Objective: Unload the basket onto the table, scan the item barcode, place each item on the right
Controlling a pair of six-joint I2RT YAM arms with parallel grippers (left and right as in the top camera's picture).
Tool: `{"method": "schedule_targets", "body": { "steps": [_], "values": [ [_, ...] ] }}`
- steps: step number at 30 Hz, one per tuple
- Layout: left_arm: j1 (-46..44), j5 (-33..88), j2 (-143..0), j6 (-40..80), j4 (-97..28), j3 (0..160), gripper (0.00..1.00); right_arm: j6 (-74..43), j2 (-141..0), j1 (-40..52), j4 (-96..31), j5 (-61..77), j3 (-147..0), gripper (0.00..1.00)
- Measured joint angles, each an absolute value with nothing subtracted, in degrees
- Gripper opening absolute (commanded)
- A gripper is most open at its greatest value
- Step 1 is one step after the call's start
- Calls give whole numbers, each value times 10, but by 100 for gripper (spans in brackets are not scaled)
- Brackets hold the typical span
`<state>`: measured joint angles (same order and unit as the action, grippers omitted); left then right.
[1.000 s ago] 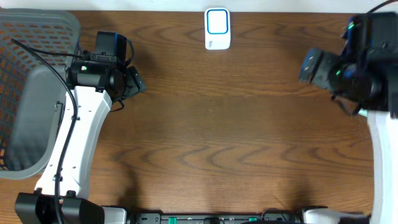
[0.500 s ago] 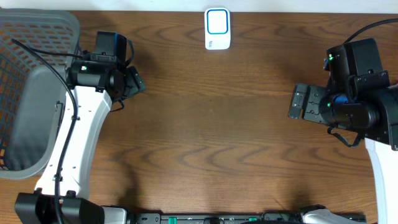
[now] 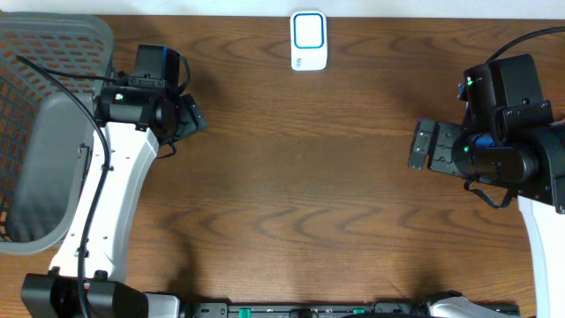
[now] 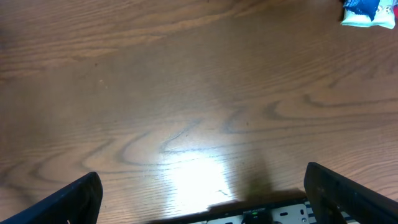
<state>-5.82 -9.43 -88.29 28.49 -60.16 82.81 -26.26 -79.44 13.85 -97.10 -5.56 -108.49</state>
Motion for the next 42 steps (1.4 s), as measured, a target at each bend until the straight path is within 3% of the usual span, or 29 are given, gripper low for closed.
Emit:
{"method": "schedule_targets", "body": {
  "steps": [9,28,42],
  "values": [
    [-58,-94,-883,285,-601,828,98,-218,-776,138,-939,-56,-1010,99],
    [-58,-95,-883,285,-601,827,98,-94,-336,137,-498,-32,-507,99],
    [-58,-95,-883,285,-601,827,98,-15,-142,96,-239,37,-241,99]
  ]
}}
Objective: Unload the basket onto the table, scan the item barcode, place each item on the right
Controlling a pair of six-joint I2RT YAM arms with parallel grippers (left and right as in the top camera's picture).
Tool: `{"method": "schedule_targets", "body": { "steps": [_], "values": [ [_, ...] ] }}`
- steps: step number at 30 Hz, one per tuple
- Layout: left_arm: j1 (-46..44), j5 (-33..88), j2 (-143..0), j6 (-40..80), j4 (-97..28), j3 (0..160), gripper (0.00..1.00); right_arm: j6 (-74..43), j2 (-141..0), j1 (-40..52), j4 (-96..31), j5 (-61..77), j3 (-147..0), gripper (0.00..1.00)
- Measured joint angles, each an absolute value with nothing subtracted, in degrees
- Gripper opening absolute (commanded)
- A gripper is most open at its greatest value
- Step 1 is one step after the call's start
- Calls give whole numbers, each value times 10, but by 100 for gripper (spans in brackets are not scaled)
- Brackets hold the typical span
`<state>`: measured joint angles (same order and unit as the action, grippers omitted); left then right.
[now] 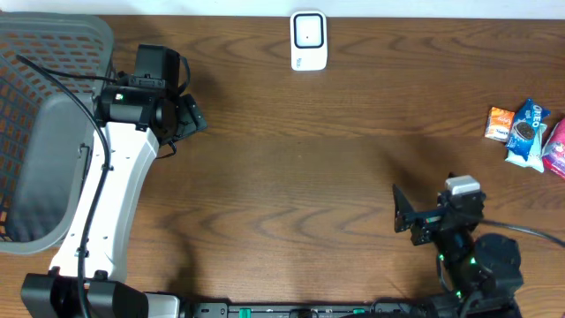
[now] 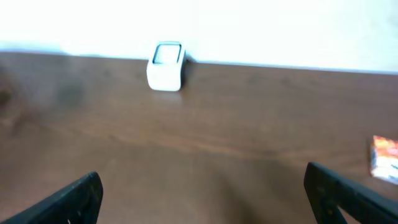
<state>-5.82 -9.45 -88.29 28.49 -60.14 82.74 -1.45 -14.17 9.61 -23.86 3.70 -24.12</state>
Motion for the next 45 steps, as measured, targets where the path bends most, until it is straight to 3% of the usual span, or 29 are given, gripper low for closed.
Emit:
{"method": "schedule_targets", "body": {
  "steps": [7,18,31,38,45],
  "values": [
    [-58,-94,-883,285,-602,827,98,-20,-78,86,-98,44,-140,99],
    [-58,-94,-883,285,-601,827,98,-37,-8,50,15,43,-45,99],
    [-58,-94,-883,285,-602,827,98,-86,-7,10,37,25,-6,99],
    [-58,-94,-883,285,-602,827,98,-85,-7,10,-41,4,-4,99],
    [-58,-94,-883,285,-602,827,98,-46,-7,10,-41,1,-4,99]
  ]
}}
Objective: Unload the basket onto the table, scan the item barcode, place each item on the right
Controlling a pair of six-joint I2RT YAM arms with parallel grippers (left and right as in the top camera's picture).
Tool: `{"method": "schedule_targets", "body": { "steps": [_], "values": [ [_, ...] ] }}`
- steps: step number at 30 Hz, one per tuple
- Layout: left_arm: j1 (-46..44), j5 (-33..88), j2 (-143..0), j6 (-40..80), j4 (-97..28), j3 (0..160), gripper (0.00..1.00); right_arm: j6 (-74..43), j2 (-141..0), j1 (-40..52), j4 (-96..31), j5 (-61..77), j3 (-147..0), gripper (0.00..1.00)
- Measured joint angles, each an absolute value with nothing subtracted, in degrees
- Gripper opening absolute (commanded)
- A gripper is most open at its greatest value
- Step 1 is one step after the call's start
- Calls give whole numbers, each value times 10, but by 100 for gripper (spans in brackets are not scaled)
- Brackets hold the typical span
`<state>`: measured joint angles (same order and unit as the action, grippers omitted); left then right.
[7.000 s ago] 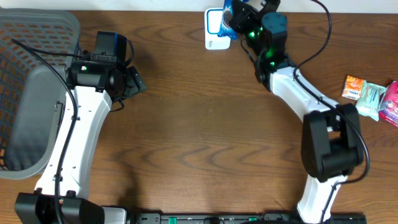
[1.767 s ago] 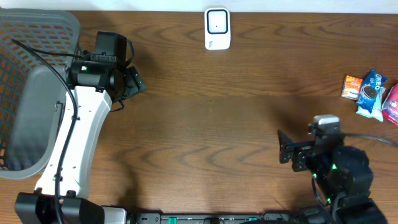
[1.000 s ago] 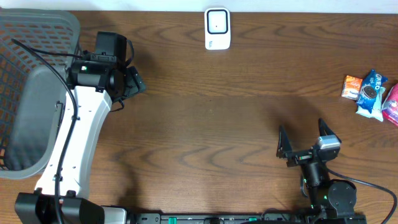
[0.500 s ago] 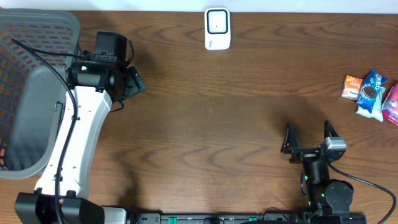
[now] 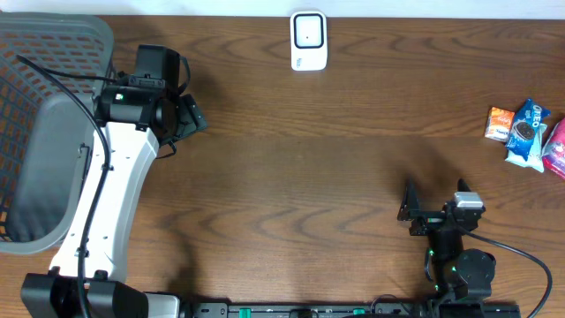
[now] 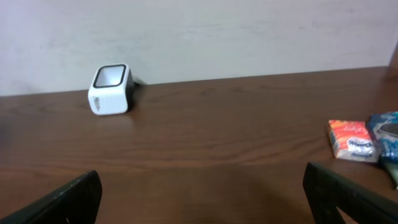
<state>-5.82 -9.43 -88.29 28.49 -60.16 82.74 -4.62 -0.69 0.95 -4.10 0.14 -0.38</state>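
The white barcode scanner (image 5: 309, 40) stands at the table's far edge, and the right wrist view shows this scanner (image 6: 111, 89) against the wall. At the right edge lie an orange packet (image 5: 500, 124), a blue Oreo pack (image 5: 528, 132) and a pink pack (image 5: 556, 146). The wrist view shows the orange packet (image 6: 352, 140) and blue pack (image 6: 385, 134). My right gripper (image 5: 411, 208) sits folded near the front edge, open and empty (image 6: 205, 199). My left gripper (image 5: 192, 115) hovers at the left, far from the packs.
A grey mesh basket (image 5: 35, 132) takes up the left edge, beside the left arm. A pale wall runs behind the far edge of the wooden table (image 5: 300, 177).
My right arm has drawn a little nearer the front edge. Its camera now looks level across the table at the scanner and the packs. The left arm has not moved.
My right arm was first stretched out over the right side, covering the snack packs, its open gripper facing the tabletop. Then it was folded back at the front edge, with the packs uncovered. Now it sits lower still, open and empty.
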Motion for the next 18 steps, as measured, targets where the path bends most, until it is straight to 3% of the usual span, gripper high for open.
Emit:
{"method": "schedule_targets", "body": {
  "steps": [18],
  "values": [
    [-58,-94,-883,285,-602,827,98,5,-7,10,-41,1,-4,99]
  ]
}}
